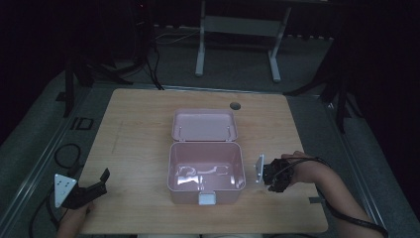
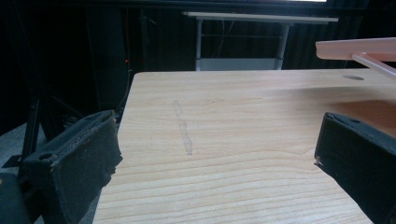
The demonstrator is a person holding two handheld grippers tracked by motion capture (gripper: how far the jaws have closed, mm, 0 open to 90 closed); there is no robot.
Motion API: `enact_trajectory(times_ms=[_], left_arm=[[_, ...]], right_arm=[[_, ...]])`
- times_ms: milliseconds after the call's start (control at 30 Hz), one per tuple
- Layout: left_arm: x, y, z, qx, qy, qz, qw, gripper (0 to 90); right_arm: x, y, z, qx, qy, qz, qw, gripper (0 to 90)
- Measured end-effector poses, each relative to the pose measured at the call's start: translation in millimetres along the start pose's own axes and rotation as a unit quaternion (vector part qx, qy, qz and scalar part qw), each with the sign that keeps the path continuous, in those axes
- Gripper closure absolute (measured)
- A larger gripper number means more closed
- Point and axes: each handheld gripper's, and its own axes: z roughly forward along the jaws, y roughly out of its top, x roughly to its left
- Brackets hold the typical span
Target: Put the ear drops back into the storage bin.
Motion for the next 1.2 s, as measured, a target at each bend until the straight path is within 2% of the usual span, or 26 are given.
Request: enact_trajectory(times_ms=[233, 567, 1200], left_arm=[[0.1, 0.0, 0.0, 0.0, 0.0, 0.0, 1.0, 0.4], [-0.2, 0.0, 0.0, 0.0, 0.001, 0.0, 1.0, 0.4], [0.0, 0.1, 0.4, 0.001, 0.001, 0.0, 1.0, 0.4]], right_arm=[[0.8, 4.4, -11.9, -0.001, 0.007, 0.002, 1.0, 59.5], [5.2, 8.4, -42.4, 0.001, 0.011, 0.002, 0.9999, 59.5], [-0.4, 25.6, -98.0, -0.013, -0.007, 0.015, 0.9998, 59.5]])
